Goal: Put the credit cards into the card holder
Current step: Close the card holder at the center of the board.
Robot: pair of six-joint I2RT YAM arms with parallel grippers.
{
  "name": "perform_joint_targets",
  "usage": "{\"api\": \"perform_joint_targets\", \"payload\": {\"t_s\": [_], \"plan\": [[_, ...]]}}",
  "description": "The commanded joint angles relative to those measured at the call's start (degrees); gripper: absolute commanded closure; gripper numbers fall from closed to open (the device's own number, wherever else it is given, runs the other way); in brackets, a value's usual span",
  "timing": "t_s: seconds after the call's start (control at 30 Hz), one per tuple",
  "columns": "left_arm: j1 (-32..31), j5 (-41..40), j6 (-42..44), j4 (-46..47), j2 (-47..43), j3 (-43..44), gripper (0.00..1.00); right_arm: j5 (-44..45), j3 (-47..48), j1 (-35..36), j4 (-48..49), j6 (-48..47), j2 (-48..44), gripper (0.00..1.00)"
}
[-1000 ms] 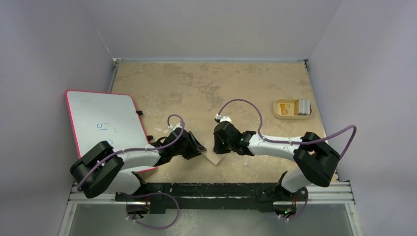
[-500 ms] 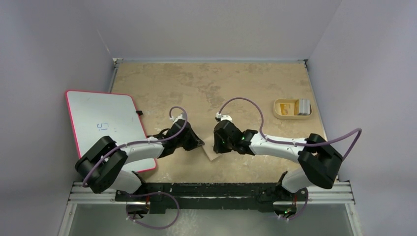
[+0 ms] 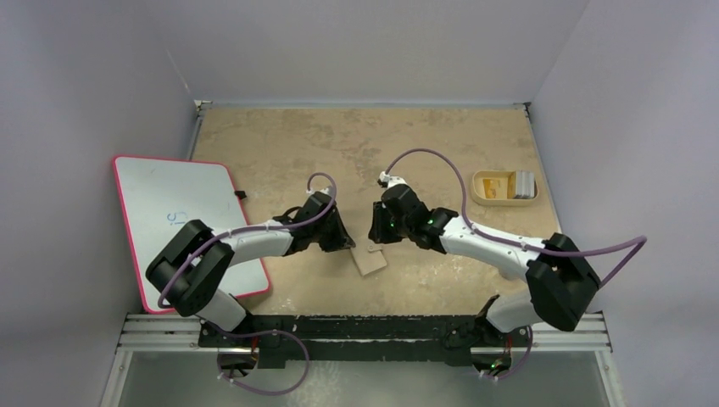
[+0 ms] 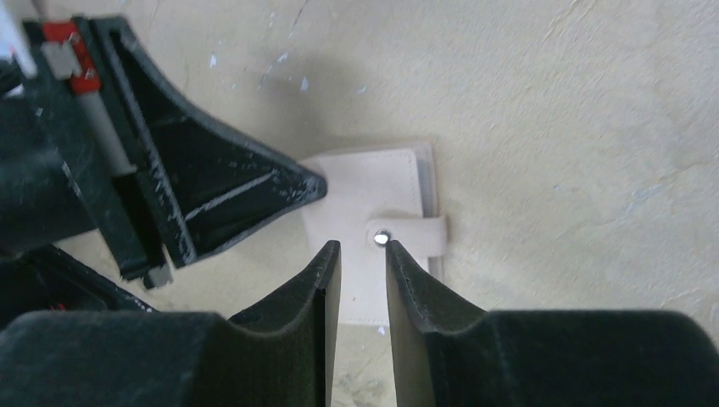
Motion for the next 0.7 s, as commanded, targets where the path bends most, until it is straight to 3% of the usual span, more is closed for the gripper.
{"api": "perform_joint_targets", "payload": {"t_s": [0.0,0.37,0.67], "plan": [[0.2,0.3,3.9,-2.5,0.6,2.2,1.0,-4.5,0.0,-2.6,4.3,-2.4,2.6,0.72],[0.2,-2.0,3.8,-3.7,-0.3,2.5,1.0,-7.7,1.2,-2.7,5.9,-4.0,9.6,0.72],[0.2,-3.4,3.6,-4.9,-0.7,3.0,1.0,-11.0,-0.9,-2.3,8.0,-5.4,10.9,0.8]]}}
